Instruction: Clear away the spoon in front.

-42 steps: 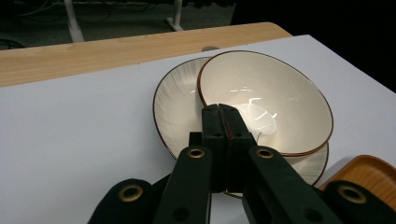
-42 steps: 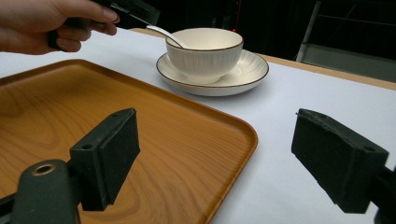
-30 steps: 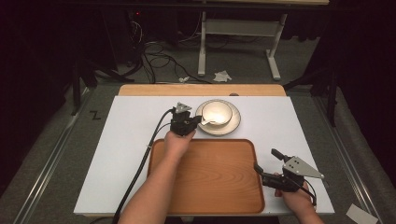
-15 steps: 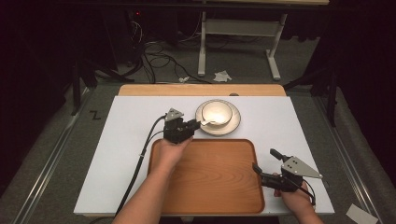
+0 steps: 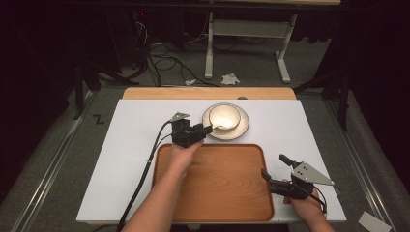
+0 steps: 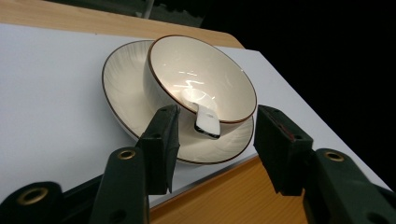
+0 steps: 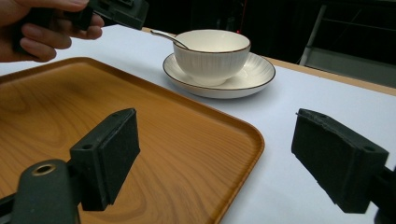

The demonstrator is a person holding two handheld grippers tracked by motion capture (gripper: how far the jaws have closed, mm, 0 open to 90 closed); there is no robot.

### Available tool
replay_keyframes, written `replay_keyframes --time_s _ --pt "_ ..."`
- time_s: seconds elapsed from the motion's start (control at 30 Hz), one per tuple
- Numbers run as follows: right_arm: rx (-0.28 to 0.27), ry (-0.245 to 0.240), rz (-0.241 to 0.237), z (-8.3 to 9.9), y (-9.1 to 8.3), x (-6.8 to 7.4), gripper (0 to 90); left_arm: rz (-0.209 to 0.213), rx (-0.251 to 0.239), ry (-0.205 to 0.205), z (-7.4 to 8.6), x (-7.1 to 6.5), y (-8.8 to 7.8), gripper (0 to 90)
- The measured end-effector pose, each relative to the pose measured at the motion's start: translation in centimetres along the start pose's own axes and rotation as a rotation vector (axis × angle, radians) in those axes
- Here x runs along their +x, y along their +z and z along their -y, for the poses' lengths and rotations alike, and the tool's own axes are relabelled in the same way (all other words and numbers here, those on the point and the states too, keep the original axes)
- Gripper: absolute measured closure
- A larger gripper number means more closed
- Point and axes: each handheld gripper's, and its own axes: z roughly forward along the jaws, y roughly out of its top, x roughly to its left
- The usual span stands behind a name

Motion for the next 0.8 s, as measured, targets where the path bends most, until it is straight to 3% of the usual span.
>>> replay_keyframes --time_s 0.13,0.17,0.27,0.3,0.4,0.8 --pt "0.0 -0.005 -0.002 -0.1 0.0 0.2 16.4 -0.006 -0.005 -0.025 0.0 -0.1 0.1 47.8" --pt "0.0 -0.005 -0.003 -0.1 0.0 0.2 16.4 0.005 -0.014 -0.069 -0.1 0.1 0.2 47.4" --pt "-0.001 -0.007 -0.002 0.0 0.0 0.2 16.4 0.007 -0.015 -0.104 -0.2 0.2 0.4 46.6" --pt "-0.001 -0.006 -0.005 0.0 0.0 0.2 16.4 0.017 -0.013 -0.146 -0.2 0.2 0.6 46.6" --pt "-0.003 0.0 -0.005 0.0 -0.1 0.1 16.4 0.025 -0.003 -0.191 -0.2 0.3 0.9 47.3" --pt "-0.006 0.001 -0.011 -0.1 0.0 0.1 16.4 0.041 0.03 -0.26 0.2 1.0 2.4 58.7"
